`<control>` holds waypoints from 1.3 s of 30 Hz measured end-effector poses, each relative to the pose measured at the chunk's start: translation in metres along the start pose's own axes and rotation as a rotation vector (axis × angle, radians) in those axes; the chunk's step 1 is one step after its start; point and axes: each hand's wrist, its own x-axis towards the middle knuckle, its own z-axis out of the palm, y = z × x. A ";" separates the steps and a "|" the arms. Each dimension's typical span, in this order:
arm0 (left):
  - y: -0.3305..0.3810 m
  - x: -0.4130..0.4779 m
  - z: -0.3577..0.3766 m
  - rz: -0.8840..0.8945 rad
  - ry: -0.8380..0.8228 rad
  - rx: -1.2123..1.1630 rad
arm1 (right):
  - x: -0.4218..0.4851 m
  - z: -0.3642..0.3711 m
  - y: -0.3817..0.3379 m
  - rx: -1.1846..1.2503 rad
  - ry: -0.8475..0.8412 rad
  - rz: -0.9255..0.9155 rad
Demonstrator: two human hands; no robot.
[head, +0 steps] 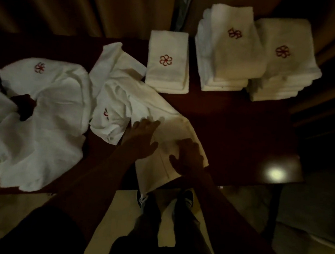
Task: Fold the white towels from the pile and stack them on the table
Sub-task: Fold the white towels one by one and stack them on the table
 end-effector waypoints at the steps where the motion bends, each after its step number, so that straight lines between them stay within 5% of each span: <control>1: 0.004 0.001 0.001 0.000 -0.021 0.038 | -0.004 0.000 0.005 -0.028 -0.014 0.024; 8: 0.028 0.016 0.007 -0.142 -0.136 0.100 | -0.009 -0.016 0.031 -0.174 -0.073 0.109; 16: 0.043 0.008 0.008 -0.284 -0.207 -0.062 | -0.006 -0.048 0.063 -0.050 0.114 0.060; 26: 0.090 0.009 -0.032 -0.306 -0.192 -0.474 | -0.003 -0.126 0.088 0.436 0.461 0.197; 31: 0.147 0.030 -0.045 -0.383 -0.402 -0.734 | 0.002 -0.161 0.109 0.549 0.668 0.257; 34: 0.185 0.038 -0.052 -0.448 -0.594 -1.035 | 0.006 -0.165 0.127 0.415 0.708 0.271; 36: 0.196 0.041 -0.047 -0.424 -0.538 -0.975 | 0.006 -0.157 0.138 0.264 0.726 0.297; 39: 0.187 0.044 -0.030 -0.300 -0.192 -0.516 | 0.009 -0.135 0.152 0.112 0.739 0.237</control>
